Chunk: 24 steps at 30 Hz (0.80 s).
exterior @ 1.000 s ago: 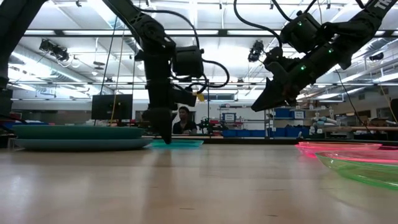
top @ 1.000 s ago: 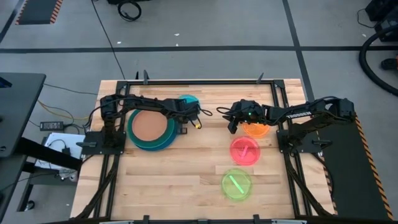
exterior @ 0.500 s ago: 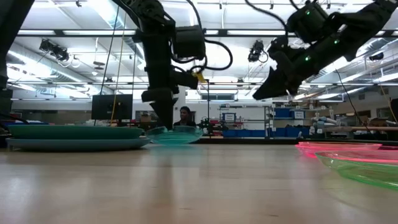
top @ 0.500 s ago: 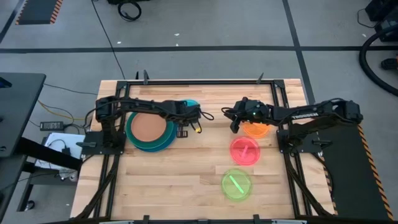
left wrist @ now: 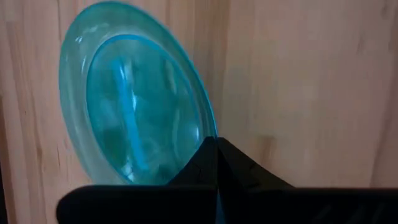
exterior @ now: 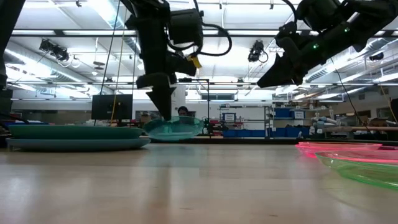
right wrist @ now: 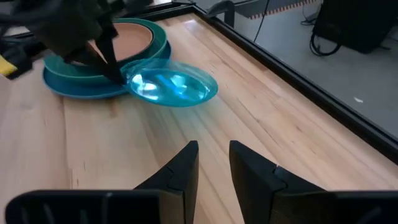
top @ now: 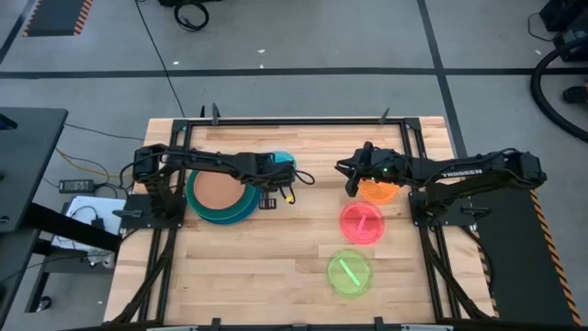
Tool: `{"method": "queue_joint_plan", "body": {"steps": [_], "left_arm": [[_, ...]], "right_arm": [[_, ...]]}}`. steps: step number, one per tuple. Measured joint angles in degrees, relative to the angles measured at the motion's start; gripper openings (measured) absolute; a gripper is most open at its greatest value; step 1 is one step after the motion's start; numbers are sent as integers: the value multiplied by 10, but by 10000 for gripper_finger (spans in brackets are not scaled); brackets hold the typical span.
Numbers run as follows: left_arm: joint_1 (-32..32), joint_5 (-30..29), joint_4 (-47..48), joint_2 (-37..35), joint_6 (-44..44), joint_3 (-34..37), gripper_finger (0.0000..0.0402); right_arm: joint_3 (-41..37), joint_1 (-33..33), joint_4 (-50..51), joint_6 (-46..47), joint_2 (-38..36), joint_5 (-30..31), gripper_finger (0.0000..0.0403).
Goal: Stack plastic plates
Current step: Stack the light blue plate on top of the brown plate
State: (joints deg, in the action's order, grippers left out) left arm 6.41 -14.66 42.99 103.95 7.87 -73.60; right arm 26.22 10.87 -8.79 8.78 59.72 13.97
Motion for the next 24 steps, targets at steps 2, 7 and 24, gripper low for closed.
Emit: {"method": "queue_joint_plan", "body": {"steps": [2, 7, 24], "left_arm": [[-6, -1, -2, -6, -4, 0, 4], [-19, 0, 22, -22, -18, 0, 4], [-75, -1, 96, -90, -100, -1, 4]], "right_arm": [[0, 0, 2, 0, 0, 0, 100], [0, 0, 10, 0, -1, 1, 100], [0, -3, 16, -4, 0, 17, 100]]}}
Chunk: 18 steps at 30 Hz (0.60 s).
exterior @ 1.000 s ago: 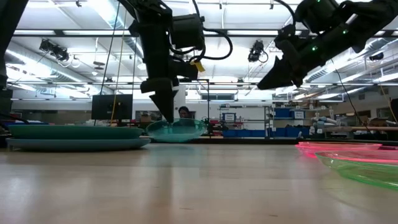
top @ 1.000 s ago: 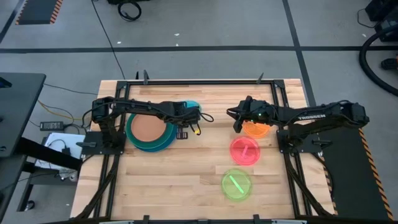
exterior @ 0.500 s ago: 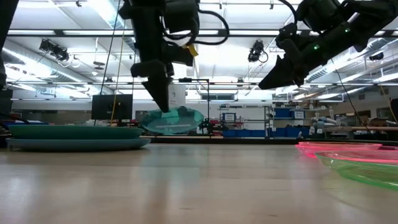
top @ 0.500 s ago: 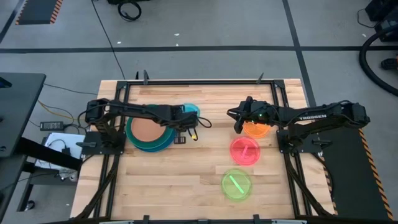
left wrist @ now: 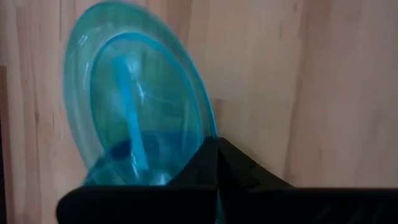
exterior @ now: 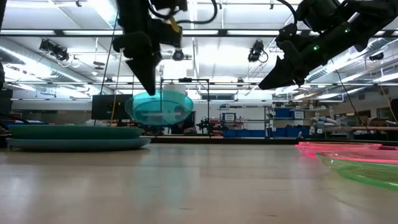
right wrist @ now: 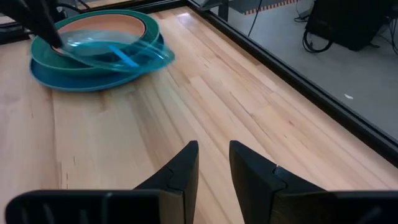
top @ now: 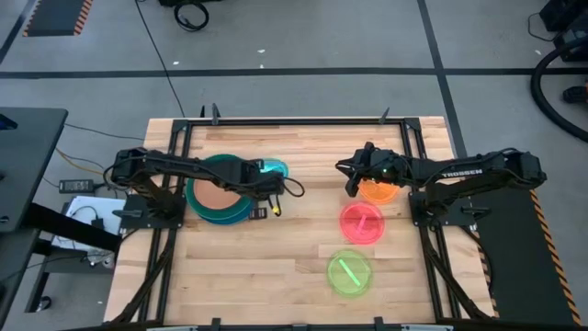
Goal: Stack plastic plates
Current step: Stack the light blue plate on top of the brown plate
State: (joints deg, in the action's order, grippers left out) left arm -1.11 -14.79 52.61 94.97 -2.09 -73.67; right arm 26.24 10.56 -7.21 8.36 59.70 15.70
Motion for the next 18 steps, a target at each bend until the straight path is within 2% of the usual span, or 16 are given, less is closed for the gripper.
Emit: {"method": "queue_joint_plan", "body": {"steps": [9, 18], "left_arm": [[-48, -6, 77, -36, -84, 0, 4], [-101, -17, 175, -44, -184, 0, 4]], "right_arm": [[0, -1, -2, 0, 0, 3, 100], [0, -10, 0, -5, 0, 4, 100]]}}
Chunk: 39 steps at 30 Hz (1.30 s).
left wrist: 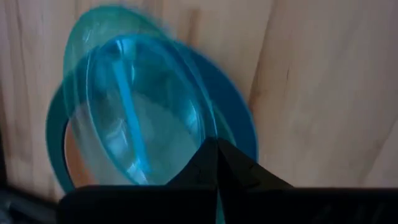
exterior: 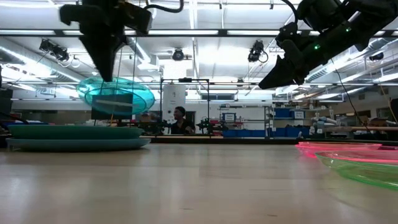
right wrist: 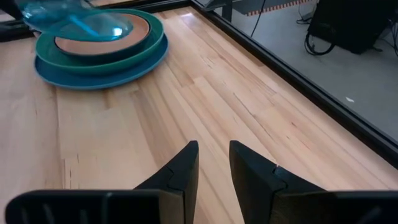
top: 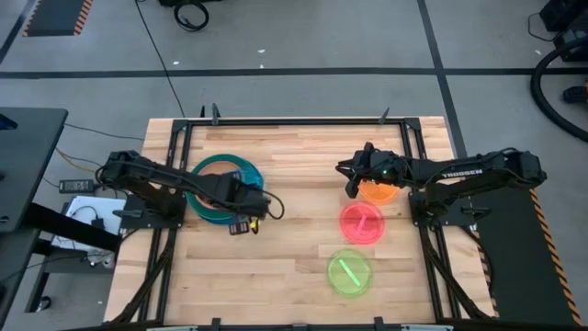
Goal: Stack plastic plates
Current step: Stack the light blue plate on top of the brown plate
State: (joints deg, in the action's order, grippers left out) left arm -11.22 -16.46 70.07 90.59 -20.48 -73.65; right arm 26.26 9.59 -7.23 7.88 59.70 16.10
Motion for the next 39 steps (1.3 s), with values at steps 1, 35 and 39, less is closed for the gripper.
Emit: {"method": "queue_joint_plan", "body": {"steps": [1, 35, 39], "left_arm": [[-6, -5, 6, 0, -7, 0, 4], [-37, -105, -66, -61, -76, 225, 4], [-13, -105, -82, -104, -63, 241, 4]], "right_arm": [[0, -2, 0, -1, 0, 2, 100], [0, -20, -11, -4, 0, 8, 100], [0, -20, -11, -6, 0, 8, 100]]}}
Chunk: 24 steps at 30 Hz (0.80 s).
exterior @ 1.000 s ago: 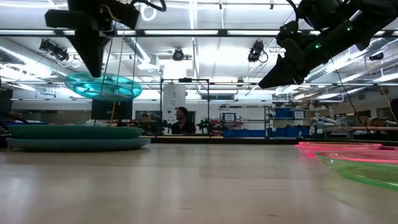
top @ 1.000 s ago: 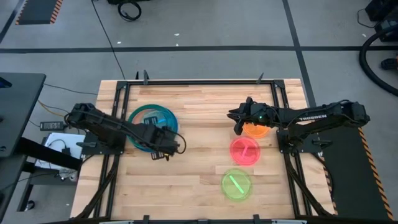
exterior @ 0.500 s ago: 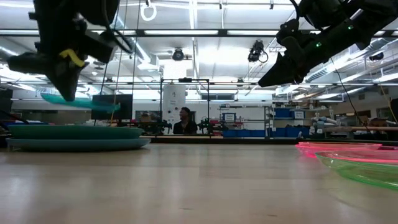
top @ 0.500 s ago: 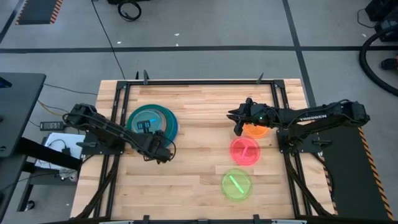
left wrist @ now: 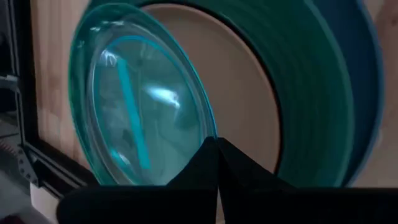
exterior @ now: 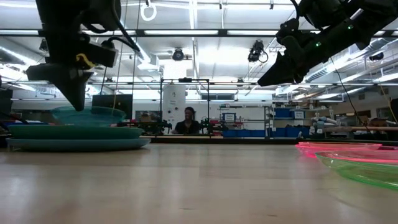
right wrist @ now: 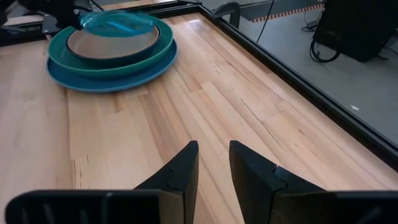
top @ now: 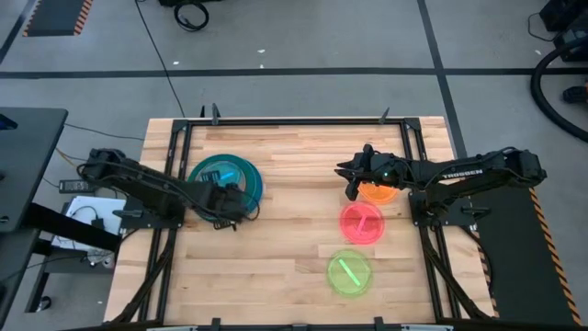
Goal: Stack plastic plates
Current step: Stack the light blue plate on top of the brown plate
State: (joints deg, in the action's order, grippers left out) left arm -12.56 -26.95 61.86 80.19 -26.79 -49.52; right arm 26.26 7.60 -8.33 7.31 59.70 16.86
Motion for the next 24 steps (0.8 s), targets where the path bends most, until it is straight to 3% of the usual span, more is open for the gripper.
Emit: {"method": "queue_joint_plan", "body": {"steps": [5, 18, 24], "left_arm": [[17, 1, -19, -32, 2, 27, 4], [14, 13, -80, -34, -10, 61, 6], [14, 13, -109, -34, -3, 61, 45]], "right_arm": [[0, 0, 3, 0, 0, 0, 100], [0, 0, 3, 2, 0, -1, 100], [0, 0, 3, 2, 0, -2, 100]]}}
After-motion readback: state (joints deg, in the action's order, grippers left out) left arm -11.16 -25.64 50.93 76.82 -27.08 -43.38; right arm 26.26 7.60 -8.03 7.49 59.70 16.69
